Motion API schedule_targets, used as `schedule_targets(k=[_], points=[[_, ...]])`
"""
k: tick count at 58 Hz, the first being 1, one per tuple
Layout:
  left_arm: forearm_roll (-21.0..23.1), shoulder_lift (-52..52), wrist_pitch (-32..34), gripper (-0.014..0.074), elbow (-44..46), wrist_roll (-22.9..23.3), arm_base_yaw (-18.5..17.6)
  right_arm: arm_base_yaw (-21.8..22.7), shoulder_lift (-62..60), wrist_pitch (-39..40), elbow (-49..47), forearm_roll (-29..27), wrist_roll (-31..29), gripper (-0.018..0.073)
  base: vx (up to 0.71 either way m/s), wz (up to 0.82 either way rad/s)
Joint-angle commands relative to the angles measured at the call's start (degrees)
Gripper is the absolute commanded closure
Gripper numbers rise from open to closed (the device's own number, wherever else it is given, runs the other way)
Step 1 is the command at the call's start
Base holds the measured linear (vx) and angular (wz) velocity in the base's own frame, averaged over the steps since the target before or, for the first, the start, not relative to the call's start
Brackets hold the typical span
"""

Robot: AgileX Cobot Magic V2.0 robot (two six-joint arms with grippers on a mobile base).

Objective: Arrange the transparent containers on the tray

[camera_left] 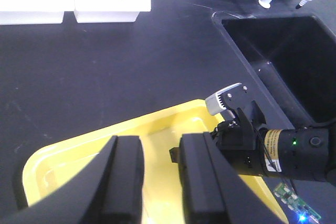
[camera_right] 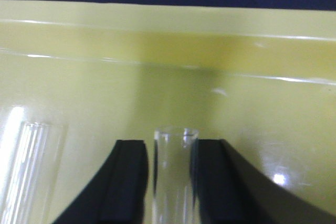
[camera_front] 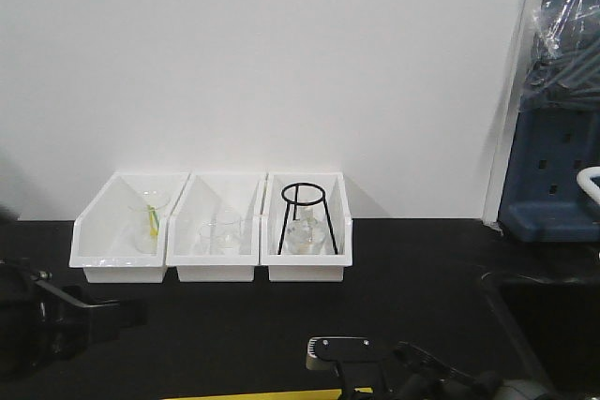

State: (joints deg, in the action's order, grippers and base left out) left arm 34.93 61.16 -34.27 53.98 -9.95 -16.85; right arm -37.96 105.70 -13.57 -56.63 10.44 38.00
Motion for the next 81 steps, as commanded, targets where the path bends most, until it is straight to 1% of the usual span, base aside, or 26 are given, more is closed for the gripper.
schedule_targets(k=[1, 5, 7, 10, 13, 16, 19, 25, 26, 27, 30, 33, 36, 41, 44, 55, 60, 65, 70, 73, 81], points=[[1.3, -1.2, 3.0, 0.0291, 1.7, -0.4, -0.4, 0.2, -2.5, 3.3, -1.7, 0.5, -0.3, 0.0104, 0.00, 0.00], [1.0, -1.2, 3.0, 0.0329, 1.7, -0.5, -0.4, 0.2, -2.6, 3.2, -1.7, 0.5, -0.4, 0.0067, 0.00, 0.00], [1.0, -1.2, 3.0, 0.0352, 1.7, -0.9, -0.4, 0.2, -2.8, 3.3, -1.7, 0.5, -0.5, 0.0063, 0.00, 0.00], [0.9, -1.3, 3.0, 0.0409, 1.7, -1.9, -0.4, 0.2, -3.2, 3.0, -1.7, 0.5, -0.6, 0.0075, 0.00, 0.00], [0.6, -1.5, 2.9, 0.0471, 1.7, -3.1, -0.4, 0.2, -4.1, 2.4, -1.7, 0.7, -1.2, 0.0109, 0.00, 0.00], [-0.6, -1.7, 2.7, 0.0540, 1.7, -3.6, -0.4, 0.2, -5.5, 1.3, -1.7, 1.0, -2.1, 0.0173, 0.00, 0.00], [-2.5, -2.2, 2.2, 0.0608, 1.6, -3.7, -0.4, 0.2, -7.4, -0.1, -1.7, 1.8, -3.0, 0.0265, 0.00, 0.00], [-8.1, -4.3, 1.6, 0.0605, 1.0, -3.5, -0.4, 0.2, -12.9, -3.9, -1.7, 2.3, -4.3, 0.0503, 0.00, 0.00], [-8.7, -4.7, 1.6, 0.0605, 0.8, -3.5, -0.4, 0.2, -13.7, -4.4, -1.7, 2.3, -4.6, 0.0557, 0.00, 0.00], [-9.6, -5.4, 1.6, 0.0605, 0.4, -3.4, -0.4, 0.2, -15.1, -5.2, -1.7, 2.3, -4.9, 0.0574, 0.00, 0.00], [-11.0, -7.5, 1.8, 0.0605, -1.1, -3.2, -0.4, 0.2, -18.7, -6.8, -1.7, 2.3, -6.4, 0.0573, 0.00, 0.00], [-11.5, -9.5, 2.1, 0.0605, -2.8, -3.3, -0.4, 0.2, -21.5, -7.9, -1.7, 2.3, -8.5, 0.0573, 0.00, 0.00], [-11.9, -11.8, 2.3, 0.0605, -5.0, -3.3, -0.4, 0.1, -25.2, -8.6, -1.3, 2.3, -12.2, 0.0573, 0.00, 0.00], [-11.9, -16.6, 2.6, 0.0604, -9.7, -3.3, -0.4, 0.0, -31.5, -5.8, 1.8, 2.2, -17.3, 0.0573, 0.00, 0.00], [-12.0, -19.8, 3.2, 0.0604, -12.9, -3.5, -0.4, 0.0, -35.4, -3.4, 4.4, 2.0, -18.9, 0.0572, 0.00, 0.00], [-12.1, -32.8, 4.7, 0.0603, -23.5, -5.9, -0.4, 0.0, -49.7, 12.3, 19.7, 3.4, -19.0, 0.0572, 0.00, 0.00], [-12.0, -38.3, 4.7, 0.0603, -26.6, -6.7, -0.4, 0.2, -54.0, 17.6, 25.5, 3.5, -19.0, 0.0572, 0.00, 0.00], [-12.1, -42.7, 4.7, 0.0603, -28.4, -6.7, -0.4, 0.2, -56.5, 20.8, 28.9, 3.5, -19.0, 0.0572, 0.00, 0.00], [-12.7, -45.4, 4.7, 0.0603, -29.2, -6.7, -0.4, 0.2, -57.1, 23.4, 30.1, 3.5, -19.0, 0.0572, 0.00, 0.00], [-13.7, -46.1, 4.6, 0.0603, -29.2, -6.7, -0.4, 0.2, -57.1, 24.1, 30.2, 3.5, -19.0, 0.0572, 0.00, 0.00], [-13.7, -45.9, 3.9, 0.0603, -29.2, -6.7, -0.4, 0.2, -57.1, 24.4, 30.2, 3.5, -19.0, 0.0572, 0.00, 0.00]])
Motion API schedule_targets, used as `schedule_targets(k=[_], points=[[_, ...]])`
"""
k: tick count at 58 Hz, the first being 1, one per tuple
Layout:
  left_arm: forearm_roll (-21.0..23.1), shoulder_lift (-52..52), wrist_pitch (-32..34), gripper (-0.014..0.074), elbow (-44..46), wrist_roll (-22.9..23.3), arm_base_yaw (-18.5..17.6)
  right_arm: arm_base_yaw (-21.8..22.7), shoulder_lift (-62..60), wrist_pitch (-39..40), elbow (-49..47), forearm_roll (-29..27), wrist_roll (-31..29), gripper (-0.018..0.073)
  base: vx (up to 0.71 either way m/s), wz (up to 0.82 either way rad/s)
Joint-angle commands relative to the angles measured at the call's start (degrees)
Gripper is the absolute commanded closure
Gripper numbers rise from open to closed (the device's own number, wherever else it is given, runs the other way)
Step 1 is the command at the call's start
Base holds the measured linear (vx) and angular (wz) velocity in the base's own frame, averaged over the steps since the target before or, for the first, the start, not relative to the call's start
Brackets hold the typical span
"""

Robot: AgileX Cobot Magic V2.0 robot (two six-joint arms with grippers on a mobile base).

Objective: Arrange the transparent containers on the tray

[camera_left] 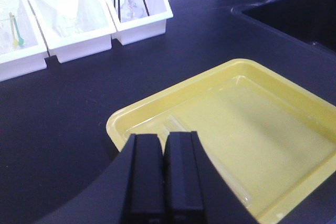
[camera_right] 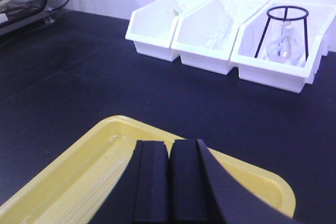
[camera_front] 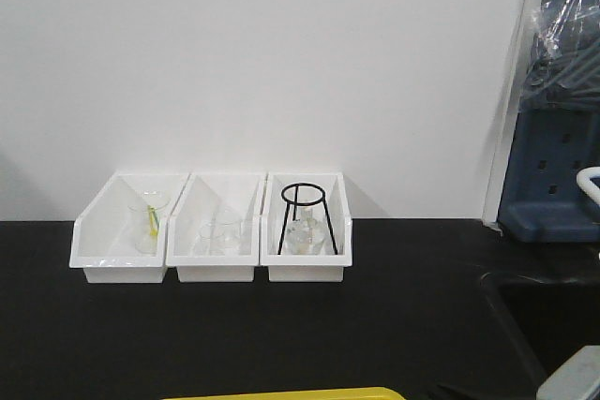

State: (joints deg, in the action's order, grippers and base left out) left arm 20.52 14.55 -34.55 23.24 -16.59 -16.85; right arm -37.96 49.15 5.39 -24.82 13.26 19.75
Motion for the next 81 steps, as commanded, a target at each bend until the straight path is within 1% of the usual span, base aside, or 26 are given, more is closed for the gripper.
schedule_targets(k=[1, 38, 40, 42, 46, 48, 50, 53, 55, 61, 67, 78, 81], points=[[0.7, 0.7, 4.1, 0.0603, 1.5, -0.1, -0.4, 0.2, -0.5, 5.5, -1.6, 0.7, -0.8, 0.0572, 0.00, 0.00], [0.5, 0.7, 4.1, 0.0603, 1.5, -0.1, -0.4, 0.2, -0.5, 5.5, -1.6, 0.7, -0.7, 0.0572, 0.00, 0.00], [-0.4, 0.7, 4.1, 0.0603, 1.5, -0.1, -0.4, 0.2, -0.5, 5.5, -1.6, 0.7, -0.7, 0.0572, 0.00, 0.00], [-2.4, 0.7, 4.1, 0.0603, 1.5, -0.1, -0.4, 0.2, -0.5, 5.5, -1.6, 0.7, -0.7, 0.0572, 0.00, 0.00], [-7.8, 0.7, 4.6, 0.0603, 1.5, 0.8, -0.4, 0.2, -0.5, 5.5, -1.6, 0.7, -0.7, 0.0572, 0.00, 0.00], [-10.8, 0.7, 5.3, 0.0603, 1.5, 2.1, -0.4, 0.2, -0.5, 5.5, -1.6, 0.7, -0.7, 0.0572, 0.00, 0.00], [-13.3, 0.7, 6.3, 0.0603, 1.5, 4.5, -0.4, 0.2, -0.5, 5.5, -1.6, 0.7, -0.7, 0.0572, 0.00, 0.00], [-16.4, 0.7, 7.4, 0.0603, 1.5, 6.6, -0.4, 0.2, -0.5, 5.5, -1.6, 0.7, -0.7, 0.0572, 0.00, 0.00], [-19.4, 0.7, 7.8, 0.0603, 1.5, 8.0, -0.4, 0.2, -0.5, 5.5, -1.6, 0.7, -0.7, 0.0572, 0.00, 0.00], [-24.2, 0.7, 7.8, 0.0603, 1.5, 9.1, -0.4, 0.2, -0.5, 5.5, -1.6, 0.7, -0.7, 0.0572, 0.00, 0.00], [-26.0, 0.7, 7.9, 0.0603, 1.5, 9.1, -0.4, 0.2, -0.5, 5.5, -1.6, 0.7, -0.7, 0.0572, 0.00, 0.00], [-27.0, 0.5, 7.3, 0.0603, 1.1, 9.1, -0.3, 0.2, -0.5, 5.4, -1.6, 0.7, -0.7, 0.0572, 0.00, 0.00], [-27.0, -0.2, 8.4, 0.0603, -0.1, 9.1, 0.6, 0.2, -0.5, 5.4, -1.6, 0.7, -0.7, 0.0572, 0.00, 0.00]])
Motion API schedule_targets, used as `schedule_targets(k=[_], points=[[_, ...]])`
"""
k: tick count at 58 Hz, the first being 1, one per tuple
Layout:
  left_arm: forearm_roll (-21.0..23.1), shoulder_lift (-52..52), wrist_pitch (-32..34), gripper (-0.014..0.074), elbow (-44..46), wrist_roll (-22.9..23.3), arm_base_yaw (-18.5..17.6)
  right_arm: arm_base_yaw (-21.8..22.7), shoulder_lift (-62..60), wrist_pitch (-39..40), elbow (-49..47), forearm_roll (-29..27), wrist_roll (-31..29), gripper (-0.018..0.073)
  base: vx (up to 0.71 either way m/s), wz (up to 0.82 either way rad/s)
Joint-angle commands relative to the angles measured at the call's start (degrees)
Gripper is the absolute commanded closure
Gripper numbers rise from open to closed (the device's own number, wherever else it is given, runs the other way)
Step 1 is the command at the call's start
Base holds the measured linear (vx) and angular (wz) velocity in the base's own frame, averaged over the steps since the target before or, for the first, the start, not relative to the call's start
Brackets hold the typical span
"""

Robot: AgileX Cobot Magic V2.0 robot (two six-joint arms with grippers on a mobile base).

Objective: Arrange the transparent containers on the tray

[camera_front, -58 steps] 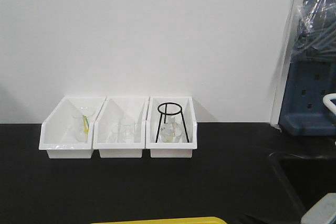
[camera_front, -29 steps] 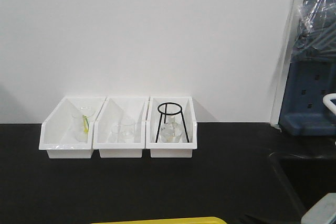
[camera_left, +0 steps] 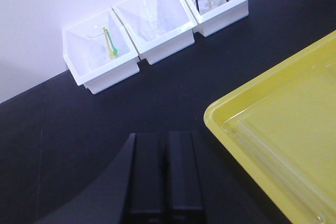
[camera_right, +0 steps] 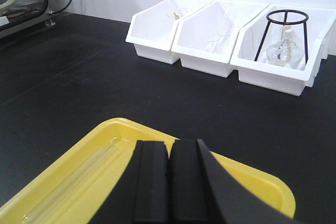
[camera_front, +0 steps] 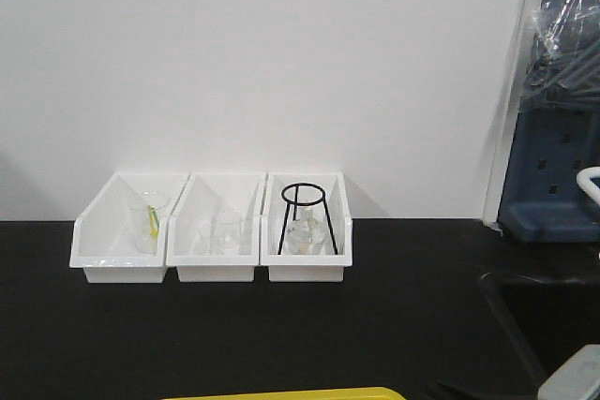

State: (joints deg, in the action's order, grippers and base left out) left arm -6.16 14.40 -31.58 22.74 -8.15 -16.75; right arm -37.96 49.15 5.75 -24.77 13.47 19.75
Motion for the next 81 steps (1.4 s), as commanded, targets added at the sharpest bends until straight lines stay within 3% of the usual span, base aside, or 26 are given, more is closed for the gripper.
schedule_targets(k=[1, 13, 27, 31, 41, 81], points=[[-0.2, -0.6, 6.1, 0.0603, -0.3, 0.7, 1.2, 0.2, -0.5, 5.0, -1.6, 0.4, -0.7, 0.0572, 0.00, 0.00], [0.7, -10.2, 15.2, 0.0603, -12.4, 1.1, 8.9, 0.2, -0.5, 4.9, -1.6, 0.4, -0.7, 0.0572, 0.00, 0.00], [1.0, -16.5, 23.3, 0.0603, -26.6, 2.7, 10.9, 0.2, -0.5, 4.8, -1.6, 0.4, -0.7, 0.0572, 0.00, 0.00], [0.7, -16.5, 21.8, 0.0603, -26.2, 4.3, 11.1, 0.2, -0.5, 4.8, -1.6, 0.4, -0.7, 0.0572, 0.00, 0.00], [0.7, -16.4, 24.7, 0.0603, -26.2, 4.3, 11.1, 0.2, -0.5, 4.7, -1.6, 0.4, -0.7, 0.0572, 0.00, 0.00], [0.7, -16.4, 24.6, 0.0603, -26.2, 4.3, 11.1, 0.2, -0.5, 4.7, -1.6, 0.4, -0.7, 0.0571, 0.00, 0.00]])
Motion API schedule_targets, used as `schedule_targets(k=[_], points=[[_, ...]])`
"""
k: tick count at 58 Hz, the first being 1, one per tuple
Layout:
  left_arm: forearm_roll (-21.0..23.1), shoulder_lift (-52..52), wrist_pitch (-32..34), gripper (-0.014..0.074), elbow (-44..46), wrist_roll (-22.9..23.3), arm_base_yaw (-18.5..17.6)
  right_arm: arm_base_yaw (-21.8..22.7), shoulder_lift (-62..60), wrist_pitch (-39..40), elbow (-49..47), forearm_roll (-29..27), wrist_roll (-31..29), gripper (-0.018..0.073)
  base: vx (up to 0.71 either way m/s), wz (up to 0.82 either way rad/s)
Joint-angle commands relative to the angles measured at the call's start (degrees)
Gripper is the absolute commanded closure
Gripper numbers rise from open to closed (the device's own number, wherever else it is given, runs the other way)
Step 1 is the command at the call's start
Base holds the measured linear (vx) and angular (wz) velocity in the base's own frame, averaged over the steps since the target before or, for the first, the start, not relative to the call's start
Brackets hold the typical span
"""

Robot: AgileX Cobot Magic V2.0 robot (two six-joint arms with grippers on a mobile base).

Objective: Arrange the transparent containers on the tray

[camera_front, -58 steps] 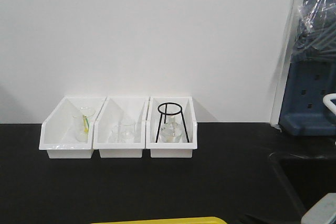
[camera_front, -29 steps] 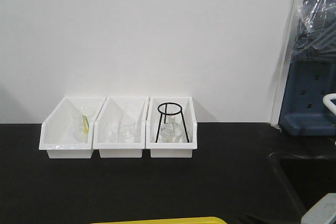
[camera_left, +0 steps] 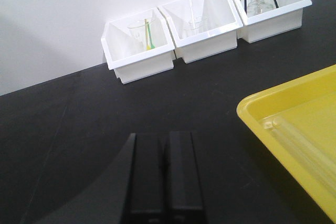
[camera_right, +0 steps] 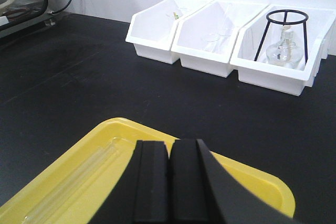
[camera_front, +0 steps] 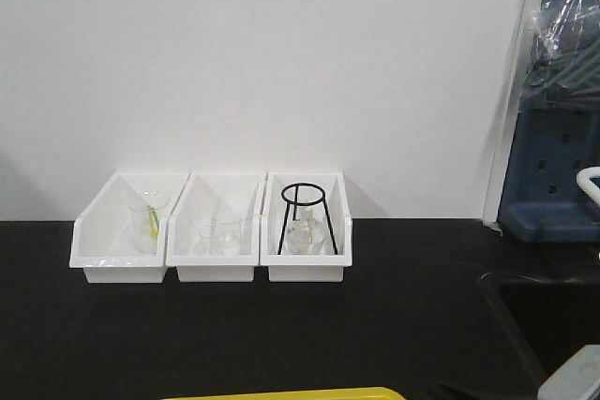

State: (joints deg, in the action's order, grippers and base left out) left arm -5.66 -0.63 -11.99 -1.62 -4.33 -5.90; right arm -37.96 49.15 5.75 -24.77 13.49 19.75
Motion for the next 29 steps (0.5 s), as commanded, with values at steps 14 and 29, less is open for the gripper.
schedule_targets(k=[14, 29], points=[[0.2, -1.4, 5.0, 0.0603, -1.8, 0.4, 0.2, 0.2, -0.7, 3.3, -1.6, 0.5, -1.0, 0.0571, 0.00, 0.00], [0.2, -1.4, 5.0, 0.0603, -1.8, 0.4, 0.2, 4.0, -9.0, 0.6, 7.7, -6.5, -15.5, 0.0571, 0.00, 0.00]])
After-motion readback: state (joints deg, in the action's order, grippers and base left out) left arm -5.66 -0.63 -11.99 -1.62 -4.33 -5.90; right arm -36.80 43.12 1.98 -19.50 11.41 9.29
